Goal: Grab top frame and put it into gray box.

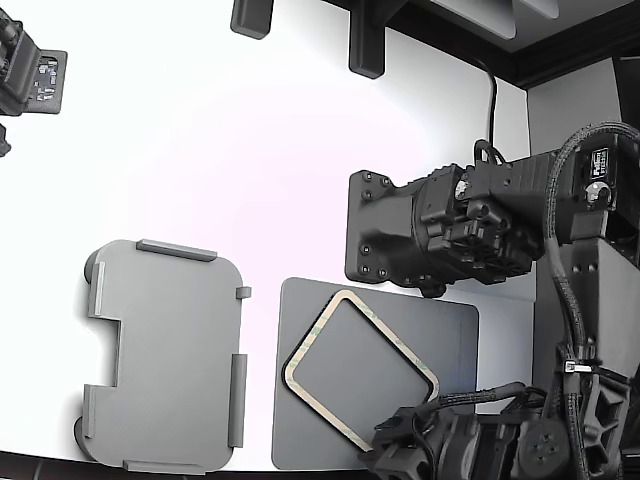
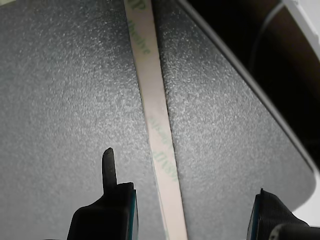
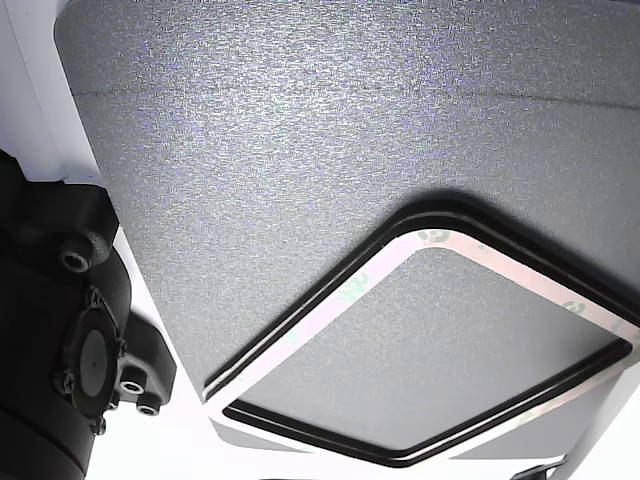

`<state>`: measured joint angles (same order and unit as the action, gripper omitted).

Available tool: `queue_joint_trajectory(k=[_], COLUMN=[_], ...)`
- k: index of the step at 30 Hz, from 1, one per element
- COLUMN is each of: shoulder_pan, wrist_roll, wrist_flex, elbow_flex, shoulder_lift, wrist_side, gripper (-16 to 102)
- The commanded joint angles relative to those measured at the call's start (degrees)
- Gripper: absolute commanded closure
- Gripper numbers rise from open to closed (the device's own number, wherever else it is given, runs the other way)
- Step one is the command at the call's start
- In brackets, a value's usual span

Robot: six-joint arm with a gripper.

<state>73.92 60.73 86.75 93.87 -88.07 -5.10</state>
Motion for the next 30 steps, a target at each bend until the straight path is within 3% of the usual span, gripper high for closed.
queue_joint_trajectory(k=[1,13,16,30], shoulder_pan=[0.2,4.3,4.6,5.8], wrist_roll=[-1.1,-2.9,-2.3,2.3], wrist_flex=[-0.7,-3.4,-3.5,-5.0], elbow_flex=[-1.7,-0.3,-0.2,1.0], shoulder_lift=[-0.6,1.1,1.6,1.5], wrist_side=[-0.4,-2.3,-1.8,-1.2], gripper=[-4,5,12,18])
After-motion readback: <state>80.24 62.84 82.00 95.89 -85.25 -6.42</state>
